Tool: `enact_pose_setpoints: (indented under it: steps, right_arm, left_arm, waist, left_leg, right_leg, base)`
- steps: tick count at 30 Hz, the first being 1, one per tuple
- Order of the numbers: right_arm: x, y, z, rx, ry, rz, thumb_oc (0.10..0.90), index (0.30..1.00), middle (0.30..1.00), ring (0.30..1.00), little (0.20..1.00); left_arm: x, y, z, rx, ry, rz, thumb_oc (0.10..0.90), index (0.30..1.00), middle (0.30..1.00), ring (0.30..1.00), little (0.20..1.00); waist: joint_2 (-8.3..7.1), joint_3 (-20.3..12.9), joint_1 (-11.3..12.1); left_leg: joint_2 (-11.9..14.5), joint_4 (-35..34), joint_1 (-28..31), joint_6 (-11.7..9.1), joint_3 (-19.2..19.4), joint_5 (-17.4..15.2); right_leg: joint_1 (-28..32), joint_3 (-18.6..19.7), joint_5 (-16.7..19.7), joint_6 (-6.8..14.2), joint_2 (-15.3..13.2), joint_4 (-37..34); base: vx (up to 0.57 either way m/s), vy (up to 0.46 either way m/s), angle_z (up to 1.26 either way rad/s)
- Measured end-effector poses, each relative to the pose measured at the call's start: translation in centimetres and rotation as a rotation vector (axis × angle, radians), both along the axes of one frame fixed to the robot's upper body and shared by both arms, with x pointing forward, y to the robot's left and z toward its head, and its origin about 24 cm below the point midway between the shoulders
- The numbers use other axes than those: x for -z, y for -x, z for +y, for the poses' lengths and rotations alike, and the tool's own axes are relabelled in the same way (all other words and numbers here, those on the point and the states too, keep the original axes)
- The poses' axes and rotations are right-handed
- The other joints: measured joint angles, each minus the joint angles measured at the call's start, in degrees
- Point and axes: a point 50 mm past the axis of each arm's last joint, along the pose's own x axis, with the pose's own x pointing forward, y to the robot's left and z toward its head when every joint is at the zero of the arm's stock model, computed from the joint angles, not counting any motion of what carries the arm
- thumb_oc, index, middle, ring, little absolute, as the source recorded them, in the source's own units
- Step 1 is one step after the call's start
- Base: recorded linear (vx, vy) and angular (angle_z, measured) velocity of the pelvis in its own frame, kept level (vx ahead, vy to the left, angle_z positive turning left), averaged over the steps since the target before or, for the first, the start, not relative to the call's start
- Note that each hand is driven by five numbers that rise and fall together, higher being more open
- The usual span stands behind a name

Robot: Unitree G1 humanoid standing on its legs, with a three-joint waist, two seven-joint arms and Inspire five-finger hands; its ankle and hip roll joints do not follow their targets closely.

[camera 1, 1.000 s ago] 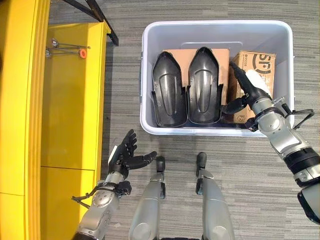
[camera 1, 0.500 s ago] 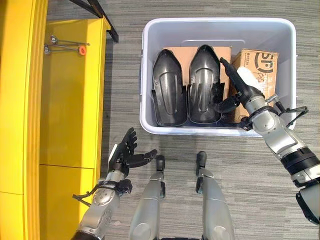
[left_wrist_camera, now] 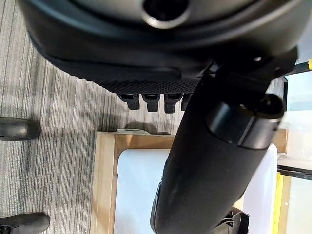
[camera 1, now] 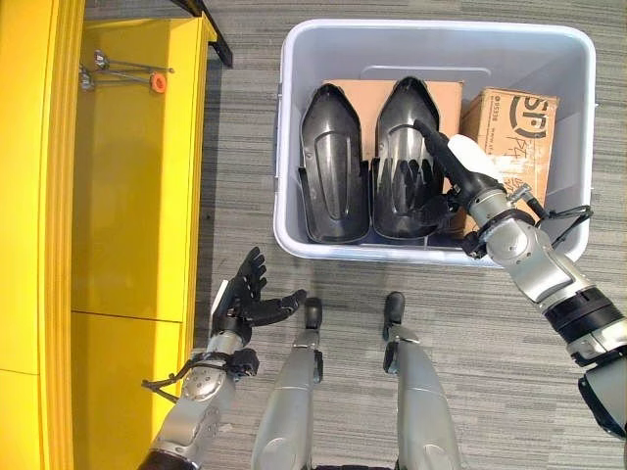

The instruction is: Move parts from the plastic box to the shelf.

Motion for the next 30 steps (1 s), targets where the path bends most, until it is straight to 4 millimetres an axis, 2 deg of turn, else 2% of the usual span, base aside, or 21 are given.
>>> enact_pose_setpoints:
  steps: [12, 23, 30]
  right_arm:
    - [-0.5, -0.2, 0.3, -0.001, 0.044, -0.023, 0.900, 1.000, 1.000, 1.000, 1.000]
    - [-1.3, -0.3, 0.3, 0.009, 0.045, -0.042, 0.900, 1.000, 1.000, 1.000, 1.000]
    - [-3.3, -0.4, -0.2, 0.049, 0.037, -0.135, 0.900, 1.000, 1.000, 1.000, 1.000]
  left_arm:
    - [0.0, 0.0, 0.1, -0.023, -0.002, 0.001, 0.900, 1.000, 1.000, 1.000, 1.000]
    - [-0.5, 0.0, 0.1, -0.038, 0.003, -0.022, 0.900, 1.000, 1.000, 1.000, 1.000]
    - [-1.2, 0.0, 0.0, -0.042, 0.009, -0.057, 0.900, 1.000, 1.000, 1.000, 1.000]
  waist:
    - [-0.09, 0.0, 0.0]
    - [-0.20, 0.1, 0.2]
    - [-0.22, 0.1, 1.0]
  left_leg:
    - [-0.2, 3.1, -5.2, -0.1, -0.8, -0.5]
    - [-0.9, 10.6, -13.1, -0.2, -1.6, -3.0]
    - [-2.2, 17.8, -19.8, -0.2, -2.3, -5.7]
  right_leg:
    - [-4.9, -0.4, -1.1, -0.4, -0.3, 3.7]
    - [-12.4, -0.5, -3.9, -0.8, -1.3, 11.4]
    - [-19.1, -0.3, -7.6, -1.4, -2.8, 19.3]
  base:
    - [0.01, 0.000, 0.03]
    - [0.01, -0.007, 0.04]
    - [0.04, -0.025, 0.10]
